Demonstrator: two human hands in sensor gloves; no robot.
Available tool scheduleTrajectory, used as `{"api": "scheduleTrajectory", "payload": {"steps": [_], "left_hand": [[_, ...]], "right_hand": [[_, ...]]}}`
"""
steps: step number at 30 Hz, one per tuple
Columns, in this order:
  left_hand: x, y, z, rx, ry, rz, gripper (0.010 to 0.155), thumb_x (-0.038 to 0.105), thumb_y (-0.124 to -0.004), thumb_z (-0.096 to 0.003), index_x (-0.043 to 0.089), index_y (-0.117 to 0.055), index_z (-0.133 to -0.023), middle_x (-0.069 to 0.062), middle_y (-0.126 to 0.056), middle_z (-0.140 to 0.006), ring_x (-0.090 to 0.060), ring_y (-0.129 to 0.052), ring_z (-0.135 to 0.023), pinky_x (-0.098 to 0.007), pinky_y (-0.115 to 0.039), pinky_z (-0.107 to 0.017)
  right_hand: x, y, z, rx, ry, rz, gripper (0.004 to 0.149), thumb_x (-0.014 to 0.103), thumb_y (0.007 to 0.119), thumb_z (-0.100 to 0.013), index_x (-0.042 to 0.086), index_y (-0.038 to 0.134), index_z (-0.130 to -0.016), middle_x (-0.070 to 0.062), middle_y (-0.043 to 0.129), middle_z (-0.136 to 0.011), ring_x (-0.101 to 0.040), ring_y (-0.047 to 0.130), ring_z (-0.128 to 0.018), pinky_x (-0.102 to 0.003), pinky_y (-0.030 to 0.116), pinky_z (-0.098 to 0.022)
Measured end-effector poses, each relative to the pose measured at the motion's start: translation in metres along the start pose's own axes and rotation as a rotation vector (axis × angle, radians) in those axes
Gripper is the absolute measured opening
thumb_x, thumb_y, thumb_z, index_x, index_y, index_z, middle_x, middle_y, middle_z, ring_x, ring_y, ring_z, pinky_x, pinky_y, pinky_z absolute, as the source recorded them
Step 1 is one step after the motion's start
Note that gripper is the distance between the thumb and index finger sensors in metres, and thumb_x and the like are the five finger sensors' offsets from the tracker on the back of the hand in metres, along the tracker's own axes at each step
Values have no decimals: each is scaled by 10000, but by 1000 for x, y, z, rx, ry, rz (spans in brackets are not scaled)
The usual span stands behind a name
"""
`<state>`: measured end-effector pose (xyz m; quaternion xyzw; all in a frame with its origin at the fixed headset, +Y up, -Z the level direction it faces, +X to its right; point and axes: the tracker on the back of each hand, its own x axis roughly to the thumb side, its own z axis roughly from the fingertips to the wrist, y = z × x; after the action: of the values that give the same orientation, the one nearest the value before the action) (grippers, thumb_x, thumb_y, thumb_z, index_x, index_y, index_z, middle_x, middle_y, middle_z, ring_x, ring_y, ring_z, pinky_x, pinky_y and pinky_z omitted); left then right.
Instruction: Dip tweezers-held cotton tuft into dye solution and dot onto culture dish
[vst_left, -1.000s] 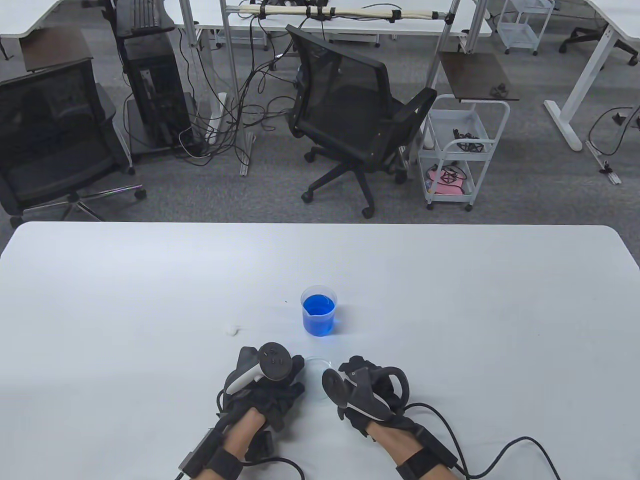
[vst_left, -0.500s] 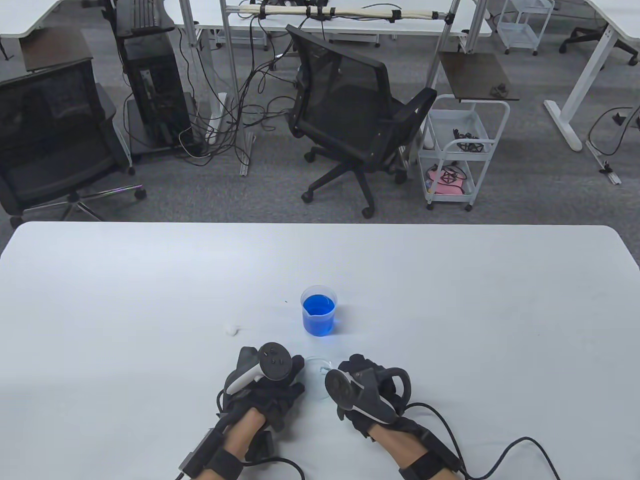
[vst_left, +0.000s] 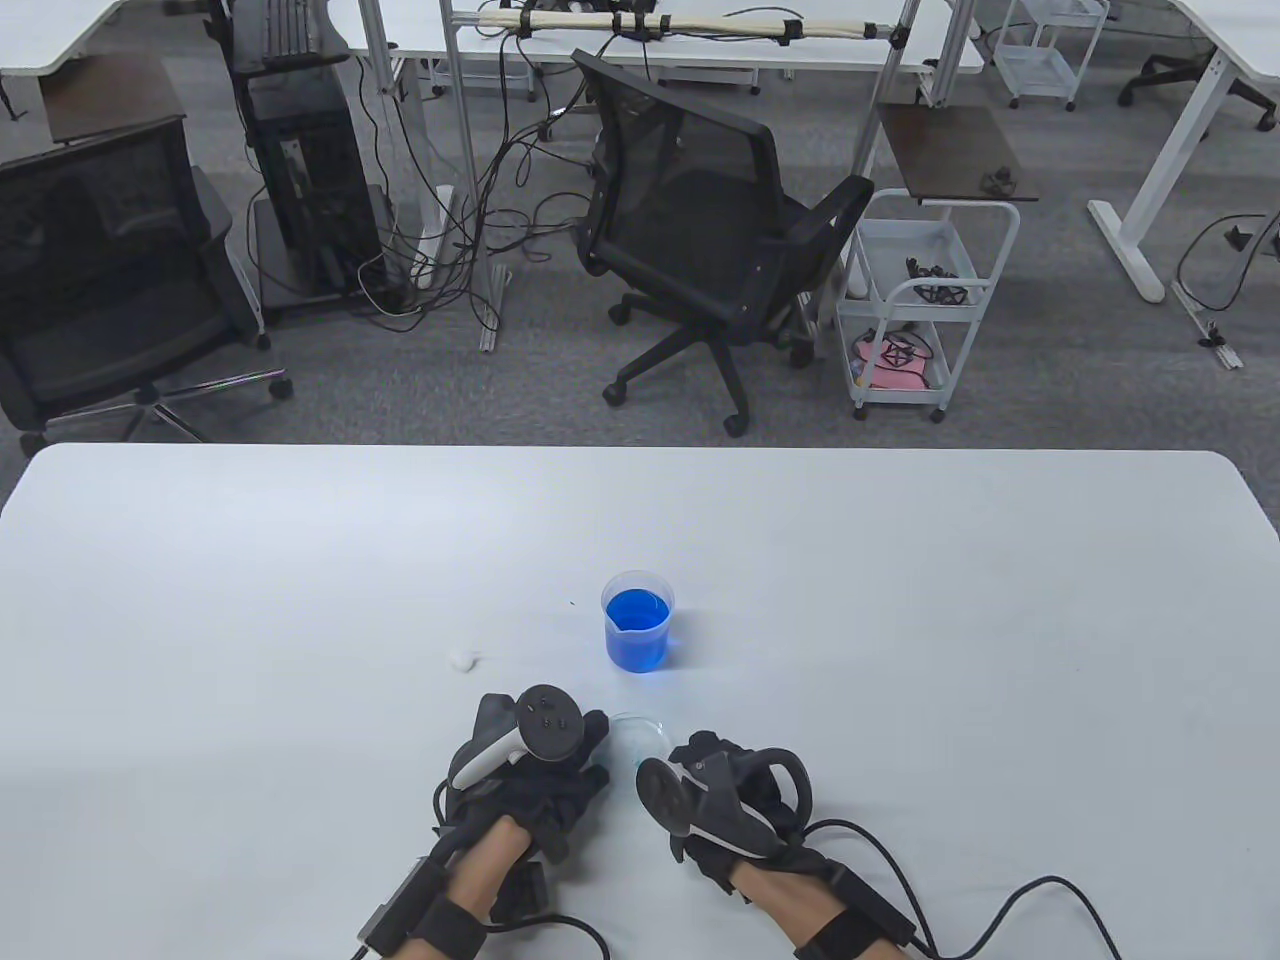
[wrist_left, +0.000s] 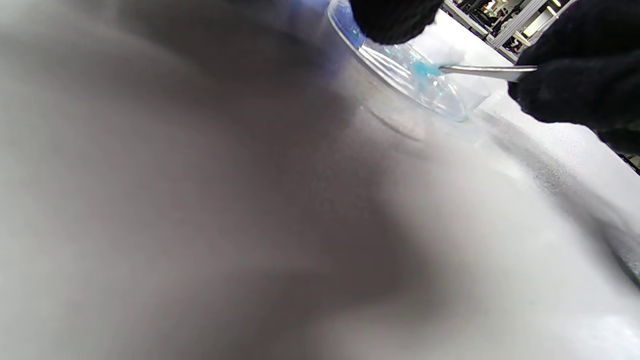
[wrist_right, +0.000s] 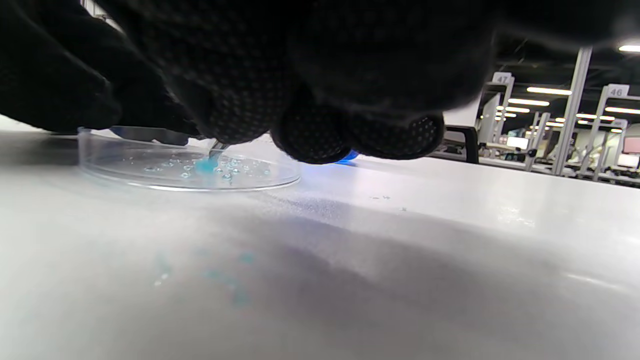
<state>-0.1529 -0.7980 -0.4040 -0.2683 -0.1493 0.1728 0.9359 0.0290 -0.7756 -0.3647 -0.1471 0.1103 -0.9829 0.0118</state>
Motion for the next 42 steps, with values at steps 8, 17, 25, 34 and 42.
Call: {"api": "scheduleTrajectory", "payload": {"steps": [8,17,25,34,42], "left_hand": [[0,1,0,-2,1,1,654,375,-619,-638,243,-241,-1155,-250,-79,-1213,-516,-70,-1051,-763,-140,-665],[-1,1,-1,-1,1,4,652,375,-617,-639,243,-240,-1154,-247,-77,-1214,-511,-66,-1052,-760,-137,-665],[-1,1,-1,-2,-1,6,651,374,-618,-639,245,-240,-1154,-246,-76,-1214,-513,-66,-1051,-761,-134,-664],[-1,1,-1,-3,-4,6,653,375,-617,-639,242,-238,-1154,-246,-75,-1213,-512,-62,-1050,-761,-131,-664],[0,-1,0,-4,-2,5,652,376,-617,-639,244,-239,-1154,-245,-75,-1213,-512,-63,-1050,-760,-132,-665]], "right_hand": [[-14,-33,7,-97,47,-74,378,314,930,-262,46,1070,-488,-236,1034,-515,-138,973,-152,-289,881,-30],[-11,-6,6,-1,24,-2,376,312,930,-262,46,1069,-488,-234,1035,-514,-138,973,-153,-289,881,-32],[-16,-21,6,-26,47,-67,376,313,930,-261,47,1070,-487,-236,1035,-514,-138,973,-152,-290,882,-31],[-39,-71,29,-122,47,-122,420,311,931,-262,-12,1069,-492,-240,1032,-520,-143,974,-156,-294,883,-35],[-39,-33,55,37,-27,-52,415,311,932,-264,-4,1068,-498,-238,1030,-529,-144,978,-165,-297,886,-43]]}}
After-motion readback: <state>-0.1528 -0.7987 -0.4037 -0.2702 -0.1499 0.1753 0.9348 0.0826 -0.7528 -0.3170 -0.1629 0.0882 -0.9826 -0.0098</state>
